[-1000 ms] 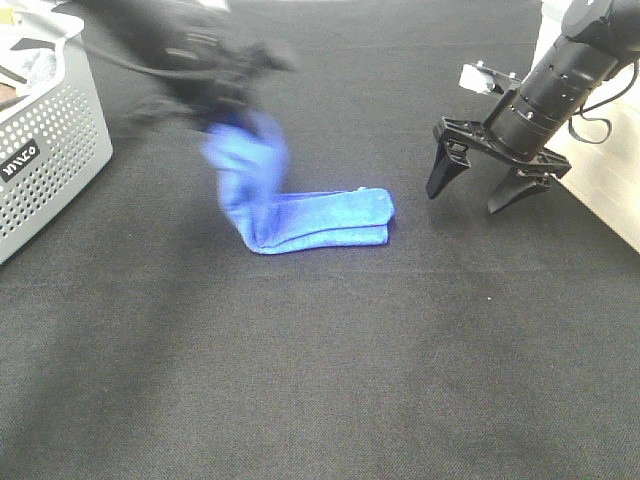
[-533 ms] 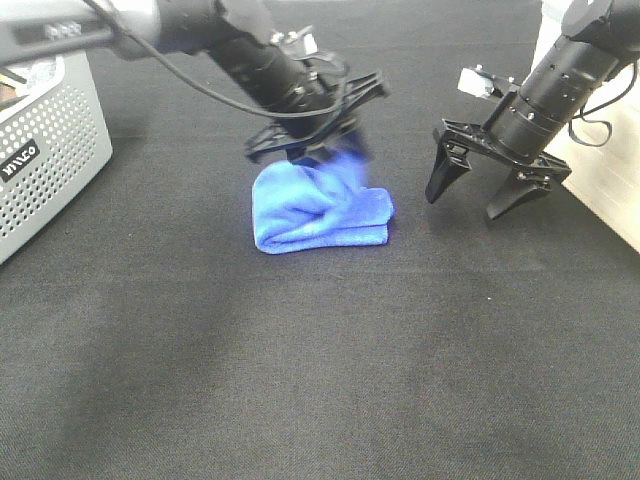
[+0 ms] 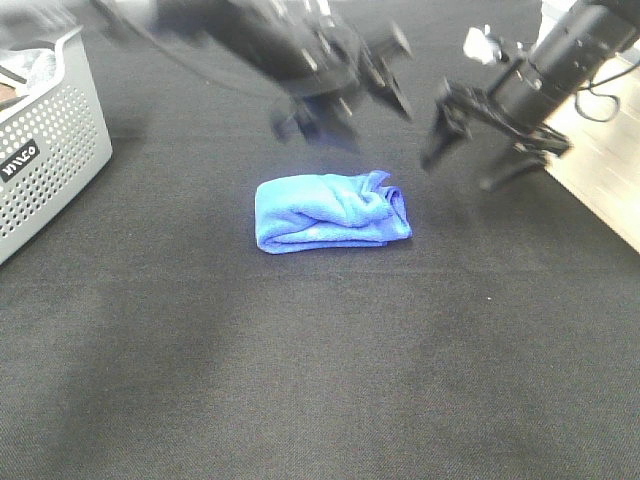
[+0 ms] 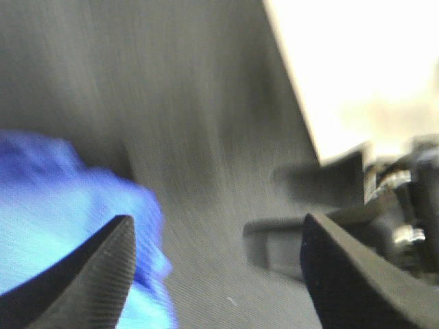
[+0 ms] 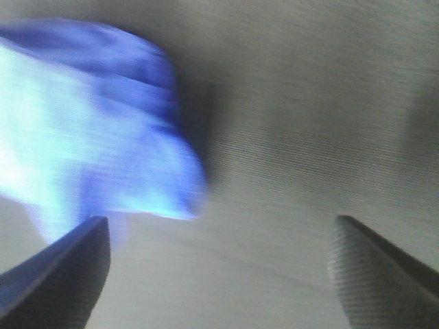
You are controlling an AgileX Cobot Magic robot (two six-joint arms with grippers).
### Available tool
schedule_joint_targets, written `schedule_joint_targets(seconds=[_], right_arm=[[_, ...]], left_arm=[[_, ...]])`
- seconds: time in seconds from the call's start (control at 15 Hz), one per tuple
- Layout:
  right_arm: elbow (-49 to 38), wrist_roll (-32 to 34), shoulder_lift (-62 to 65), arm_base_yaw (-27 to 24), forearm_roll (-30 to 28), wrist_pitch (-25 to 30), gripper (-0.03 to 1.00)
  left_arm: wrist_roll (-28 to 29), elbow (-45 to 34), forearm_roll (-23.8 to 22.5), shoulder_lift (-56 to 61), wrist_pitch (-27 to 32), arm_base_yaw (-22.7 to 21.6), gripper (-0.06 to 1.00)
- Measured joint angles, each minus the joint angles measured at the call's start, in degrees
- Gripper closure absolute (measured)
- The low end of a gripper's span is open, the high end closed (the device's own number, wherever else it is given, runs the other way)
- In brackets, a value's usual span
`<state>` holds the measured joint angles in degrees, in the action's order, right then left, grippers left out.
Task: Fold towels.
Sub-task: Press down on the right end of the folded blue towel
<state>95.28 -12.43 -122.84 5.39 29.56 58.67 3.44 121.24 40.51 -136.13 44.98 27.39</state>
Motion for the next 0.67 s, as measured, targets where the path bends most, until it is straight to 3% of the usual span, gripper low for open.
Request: schedule_joint_targets(seconds=[0.07, 0.33, 0.53, 0.67], right_arm=[[0.00, -1.38, 0.06, 0.69, 5.96, 0.00, 0.16], [0.00, -12.49, 0.11, 6.47, 20.97, -0.80, 0.16], [0.00, -16.33, -1.72, 11.06, 27.62, -4.98, 0.16], [0.00, -16.79, -4.81, 11.29, 29.34, -7.28, 0.16]], left_arm=[[-0.86, 0.29, -2.35, 2.64, 0.00, -2.35, 0.29], [-0.97, 0.40, -9.74, 6.47, 2.75, -9.63, 0.29], [-0.80, 0.40, -14.55, 6.59, 7.33, -12.78, 0.29], [-0.80, 0.40, -16.04, 6.59, 8.59, -13.29, 0.29]])
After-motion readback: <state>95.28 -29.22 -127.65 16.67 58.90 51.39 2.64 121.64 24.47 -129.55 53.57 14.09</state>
